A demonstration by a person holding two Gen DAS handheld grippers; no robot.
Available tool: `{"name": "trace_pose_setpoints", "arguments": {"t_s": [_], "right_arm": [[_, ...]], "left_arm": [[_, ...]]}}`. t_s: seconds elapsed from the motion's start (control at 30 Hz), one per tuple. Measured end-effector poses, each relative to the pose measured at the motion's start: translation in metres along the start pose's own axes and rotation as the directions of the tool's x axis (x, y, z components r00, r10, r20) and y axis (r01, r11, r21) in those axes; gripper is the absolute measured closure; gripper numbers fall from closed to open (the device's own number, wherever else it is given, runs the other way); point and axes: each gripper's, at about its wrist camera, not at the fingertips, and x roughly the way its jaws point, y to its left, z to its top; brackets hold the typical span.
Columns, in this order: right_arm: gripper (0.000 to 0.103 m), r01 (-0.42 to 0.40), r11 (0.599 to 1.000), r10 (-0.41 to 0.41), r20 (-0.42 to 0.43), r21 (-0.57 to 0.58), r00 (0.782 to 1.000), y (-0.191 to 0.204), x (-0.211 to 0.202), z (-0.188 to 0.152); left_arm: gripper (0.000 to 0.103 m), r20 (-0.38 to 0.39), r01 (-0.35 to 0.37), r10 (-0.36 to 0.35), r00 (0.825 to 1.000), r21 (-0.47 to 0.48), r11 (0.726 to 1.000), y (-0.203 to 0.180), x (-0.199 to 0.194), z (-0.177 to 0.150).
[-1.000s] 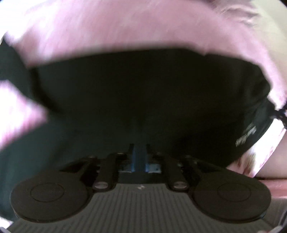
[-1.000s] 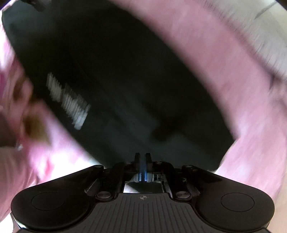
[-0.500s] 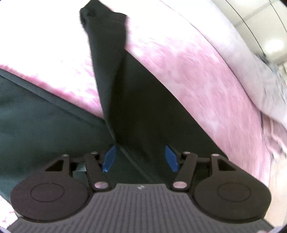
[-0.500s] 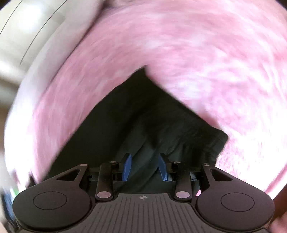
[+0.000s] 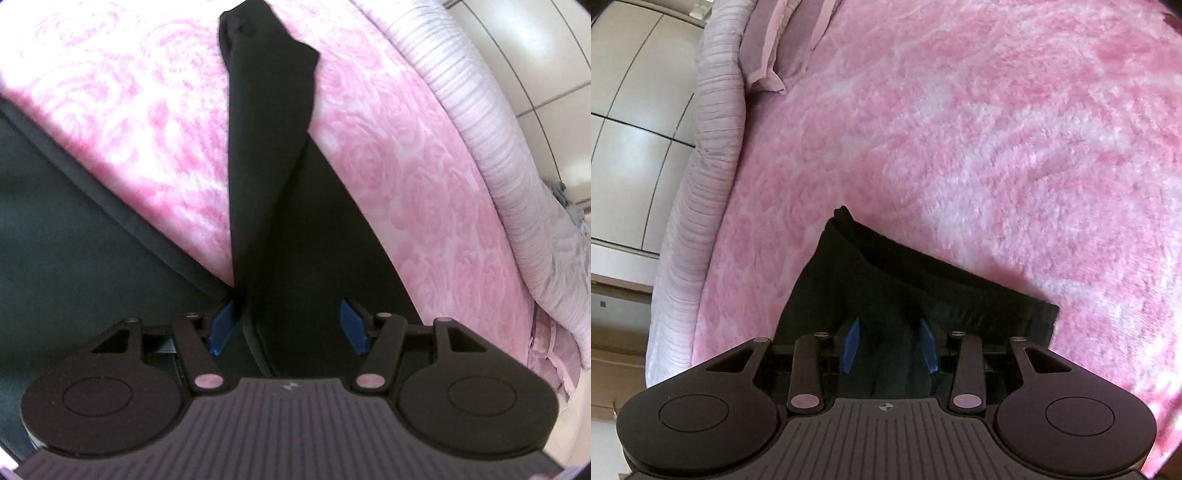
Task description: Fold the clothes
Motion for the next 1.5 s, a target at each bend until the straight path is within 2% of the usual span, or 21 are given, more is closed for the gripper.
{"name": "trace_pose_setpoints", "arguments": {"t_s": [0.03,0.07,0.1,0.17,0.23,0.33,0.4,0.5,0.57,0.8,1.1,1.17,1.27,1.33,1.37,1.4,1.43,1.5], "right_arm": [[0.063,0.006,1.0,-0.006,0.004,-0.017,1.0,0.002,0.0,-0.001],[0.072,0.019,0.999,-0.019,0.008,-0.04,1.0,0.005,0.0,-0.002],[0.08,0.033,0.997,-0.032,0.014,-0.073,0.999,0.009,-0.002,-0.002],[0.085,0.028,0.989,-0.024,0.031,-0.148,0.999,0.019,-0.013,-0.003],[0.087,0.025,0.979,-0.018,0.034,-0.203,0.999,0.028,-0.024,-0.002],[0.088,0.018,0.969,-0.013,0.022,-0.246,1.0,0.035,-0.039,0.0],[0.088,0.032,0.965,-0.032,0.004,-0.261,0.999,0.033,-0.047,0.0],[0.088,0.075,0.961,-0.087,-0.032,-0.268,0.996,0.024,-0.049,-0.003],[0.088,0.096,0.96,-0.113,-0.052,-0.263,0.992,0.016,-0.047,-0.004],[0.088,0.069,0.958,-0.086,-0.048,-0.278,0.995,0.009,-0.063,-0.013],[0.088,0.112,0.951,-0.132,-0.049,-0.288,0.99,-0.011,-0.054,-0.014],[0.088,0.133,0.943,-0.155,-0.05,-0.305,0.987,-0.014,-0.051,-0.015],[0.085,0.17,0.931,-0.201,-0.065,-0.324,0.977,-0.019,-0.037,-0.018],[0.08,0.197,0.918,-0.235,-0.073,-0.345,0.969,-0.013,-0.033,-0.017],[0.073,0.218,0.903,-0.264,-0.076,-0.371,0.962,-0.007,-0.034,-0.017],[0.058,0.25,0.878,-0.3,-0.063,-0.408,0.952,0.001,-0.036,-0.018],[0.053,0.286,0.849,-0.333,-0.031,-0.445,0.942,0.009,-0.041,-0.019],[0.052,0.354,0.783,-0.39,0.039,-0.512,0.92,0.028,-0.05,-0.024]], "left_arm": [[0.101,0.0,0.008,-0.008,1.0,0.03,1.0,0.0,-0.001,0.001],[0.103,0.0,0.016,-0.016,1.0,0.059,0.998,-0.001,-0.002,0.003],[0.103,0.014,0.019,-0.021,1.0,0.091,0.996,-0.002,-0.009,0.002],[0.103,0.065,0.034,-0.044,0.997,0.14,0.99,-0.008,-0.029,-0.001],[0.103,0.123,0.051,-0.073,0.99,0.171,0.984,-0.009,-0.053,-0.006],[0.103,0.163,0.048,-0.078,0.983,0.18,0.982,0.002,-0.084,-0.022],[0.103,0.153,0.014,-0.044,0.987,0.188,0.982,0.015,-0.095,-0.038],[0.103,0.098,-0.054,0.034,0.995,0.199,0.979,0.035,-0.094,-0.064],[0.103,0.09,-0.078,0.062,0.994,0.188,0.979,0.046,-0.093,-0.077],[0.103,0.148,-0.075,0.043,0.988,0.219,0.973,0.05,-0.112,-0.093],[0.103,0.15,-0.114,0.078,0.986,0.245,0.963,0.06,-0.108,-0.12],[0.103,0.139,-0.145,0.11,0.984,0.276,0.95,0.061,-0.097,-0.125],[0.102,0.142,-0.2,0.161,0.977,0.329,0.923,0.059,-0.078,-0.134],[0.1,0.152,-0.218,0.177,0.972,0.322,0.921,0.055,-0.078,-0.134],[0.099,0.156,-0.224,0.182,0.971,0.321,0.92,0.053,-0.081,-0.135],[0.095,0.161,-0.234,0.19,0.968,0.324,0.917,0.05,-0.085,-0.135],[0.094,0.165,-0.245,0.2,0.966,0.329,0.912,0.048,-0.09,-0.135],[0.094,0.176,-0.261,0.213,0.961,0.329,0.908,0.044,-0.103,-0.135]]}}
